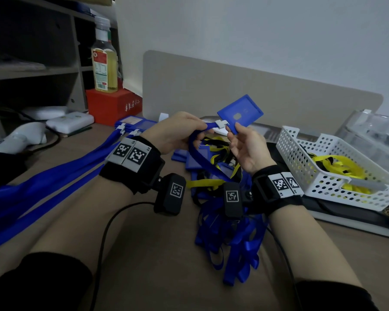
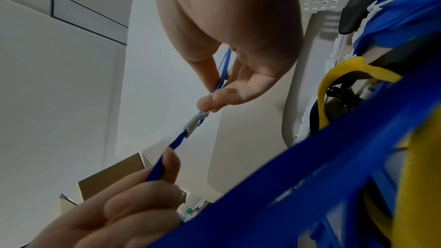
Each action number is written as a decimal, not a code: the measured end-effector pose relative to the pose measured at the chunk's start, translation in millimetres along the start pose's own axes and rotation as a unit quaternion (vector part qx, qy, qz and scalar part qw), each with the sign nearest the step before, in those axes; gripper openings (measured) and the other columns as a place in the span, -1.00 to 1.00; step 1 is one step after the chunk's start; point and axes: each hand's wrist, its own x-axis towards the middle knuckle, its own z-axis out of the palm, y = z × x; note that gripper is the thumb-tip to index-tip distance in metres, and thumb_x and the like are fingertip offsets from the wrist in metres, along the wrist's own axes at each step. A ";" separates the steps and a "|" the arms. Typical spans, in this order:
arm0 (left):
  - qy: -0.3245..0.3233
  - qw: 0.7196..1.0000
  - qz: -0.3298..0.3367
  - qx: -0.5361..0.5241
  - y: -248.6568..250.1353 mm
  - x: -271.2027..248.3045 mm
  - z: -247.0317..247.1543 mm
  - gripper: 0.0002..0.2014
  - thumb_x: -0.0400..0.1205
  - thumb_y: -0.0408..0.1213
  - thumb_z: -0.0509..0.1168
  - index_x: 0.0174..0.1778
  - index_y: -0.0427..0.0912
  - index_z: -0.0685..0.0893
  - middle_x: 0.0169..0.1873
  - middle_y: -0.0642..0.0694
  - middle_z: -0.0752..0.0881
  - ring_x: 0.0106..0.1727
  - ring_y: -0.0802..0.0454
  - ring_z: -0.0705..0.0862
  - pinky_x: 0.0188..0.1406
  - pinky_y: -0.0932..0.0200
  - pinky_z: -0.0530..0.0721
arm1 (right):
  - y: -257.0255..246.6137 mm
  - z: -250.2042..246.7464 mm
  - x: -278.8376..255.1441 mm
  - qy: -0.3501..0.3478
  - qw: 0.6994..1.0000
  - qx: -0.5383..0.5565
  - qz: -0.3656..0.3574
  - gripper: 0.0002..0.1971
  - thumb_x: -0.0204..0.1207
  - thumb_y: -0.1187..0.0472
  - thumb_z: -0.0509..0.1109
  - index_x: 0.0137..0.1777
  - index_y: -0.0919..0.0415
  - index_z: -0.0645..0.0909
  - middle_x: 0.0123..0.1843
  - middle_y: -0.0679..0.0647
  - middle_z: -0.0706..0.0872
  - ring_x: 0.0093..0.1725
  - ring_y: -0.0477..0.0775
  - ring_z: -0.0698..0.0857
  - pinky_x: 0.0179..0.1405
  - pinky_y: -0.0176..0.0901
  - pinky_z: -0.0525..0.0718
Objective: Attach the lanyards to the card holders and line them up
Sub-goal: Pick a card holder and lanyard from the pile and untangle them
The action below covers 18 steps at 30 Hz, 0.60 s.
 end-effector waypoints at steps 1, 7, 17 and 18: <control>0.000 1.000 -0.004 -0.005 1.3 -2.1 -3.4 -0.74 0.74 -0.35 0.13 -0.12 -0.26 0.72 -0.56 0.01 0.49 -0.65 0.14 0.40 -0.54 0.30 0.50 | 0.6 1.0 1.4 0.001 1.000 -0.008 0.004 -0.70 0.64 0.26 0.32 0.33 0.30 0.52 -0.29 0.02 0.81 -0.45 -0.16 0.73 -0.60 -0.41 0.57; 0.017 0.999 -0.026 0.015 12.2 -17.7 -23.5 -0.73 0.75 -0.30 0.10 -0.13 -0.18 0.70 -0.56 0.04 0.44 -0.70 0.18 0.24 -0.66 0.37 0.30 | -6.4 14.6 13.2 0.000 0.998 -0.059 0.031 -0.70 0.65 0.24 0.28 0.35 0.28 0.54 -0.15 0.02 0.76 -0.45 -0.21 0.72 -0.59 -0.41 0.56; 0.105 0.990 -0.073 0.052 17.8 -56.2 -89.2 -0.73 0.74 -0.23 0.15 -0.26 -0.14 0.61 -0.55 0.02 0.46 -0.61 0.15 0.20 -0.67 0.32 0.13 | 5.8 69.3 49.0 0.011 0.991 -0.125 0.053 -0.66 0.59 0.29 0.32 0.34 0.33 0.53 -0.19 0.07 0.77 -0.48 -0.16 0.75 -0.65 -0.41 0.53; 0.123 0.987 -0.084 0.054 16.1 -59.8 -98.0 -0.75 0.73 -0.22 0.16 -0.26 -0.15 0.59 -0.57 0.03 0.47 -0.64 0.16 0.21 -0.69 0.33 0.13 | 11.3 79.9 52.0 0.008 0.990 -0.133 0.052 -0.69 0.59 0.30 0.31 0.31 0.35 0.53 -0.21 0.09 0.76 -0.52 -0.16 0.74 -0.67 -0.43 0.51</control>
